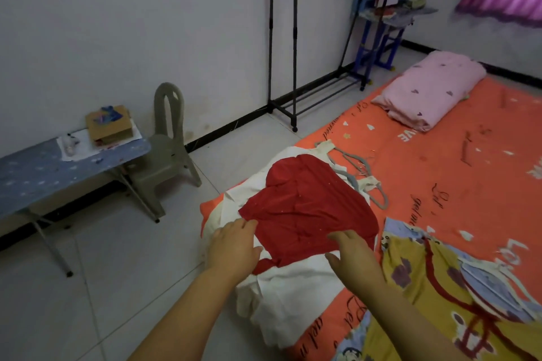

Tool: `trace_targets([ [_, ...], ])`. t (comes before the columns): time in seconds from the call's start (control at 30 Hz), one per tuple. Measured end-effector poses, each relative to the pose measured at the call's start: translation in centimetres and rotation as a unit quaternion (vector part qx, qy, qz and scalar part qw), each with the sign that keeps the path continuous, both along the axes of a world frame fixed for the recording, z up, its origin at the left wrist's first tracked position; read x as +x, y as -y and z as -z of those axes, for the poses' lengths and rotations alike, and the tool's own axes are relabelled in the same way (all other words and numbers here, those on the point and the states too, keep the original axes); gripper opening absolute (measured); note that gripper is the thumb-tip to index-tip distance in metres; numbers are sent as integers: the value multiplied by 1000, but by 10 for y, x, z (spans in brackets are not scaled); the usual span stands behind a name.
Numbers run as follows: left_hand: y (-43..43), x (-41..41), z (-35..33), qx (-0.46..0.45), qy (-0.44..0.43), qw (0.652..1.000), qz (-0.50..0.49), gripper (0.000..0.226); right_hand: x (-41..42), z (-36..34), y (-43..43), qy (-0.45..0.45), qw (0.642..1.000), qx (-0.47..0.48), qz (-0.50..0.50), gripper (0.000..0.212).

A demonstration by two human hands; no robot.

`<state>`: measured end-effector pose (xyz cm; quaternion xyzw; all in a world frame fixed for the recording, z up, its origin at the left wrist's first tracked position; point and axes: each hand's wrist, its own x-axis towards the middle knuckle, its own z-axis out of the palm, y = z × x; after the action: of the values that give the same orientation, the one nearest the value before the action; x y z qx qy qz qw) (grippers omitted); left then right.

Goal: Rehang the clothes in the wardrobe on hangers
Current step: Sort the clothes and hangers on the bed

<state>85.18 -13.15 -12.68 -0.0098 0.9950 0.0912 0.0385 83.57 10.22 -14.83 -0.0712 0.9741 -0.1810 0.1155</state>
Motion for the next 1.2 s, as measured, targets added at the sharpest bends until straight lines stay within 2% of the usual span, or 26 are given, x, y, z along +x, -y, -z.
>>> trace_targets([
  [0.17, 21, -78, 7, 12, 11, 996, 90, 51, -41, 8, 21, 11, 997, 7, 82, 42],
  [0.37, 54, -168, 15, 12, 11, 974, 225, 50, -75, 15, 67, 27, 979, 23, 201, 42],
  [0.6, 57, -242, 23, 24, 21, 950, 310, 53, -91, 24, 93, 34, 958, 13, 286, 41],
  [0.87, 14, -302, 43, 8, 49, 934, 353, 52, -135, 49, 61, 55, 941, 21, 333, 40],
  [1.2, -66, -392, 119, -4, 118, 933, 340, 53, -270, 131, -17, 81, 945, -19, 317, 39],
])
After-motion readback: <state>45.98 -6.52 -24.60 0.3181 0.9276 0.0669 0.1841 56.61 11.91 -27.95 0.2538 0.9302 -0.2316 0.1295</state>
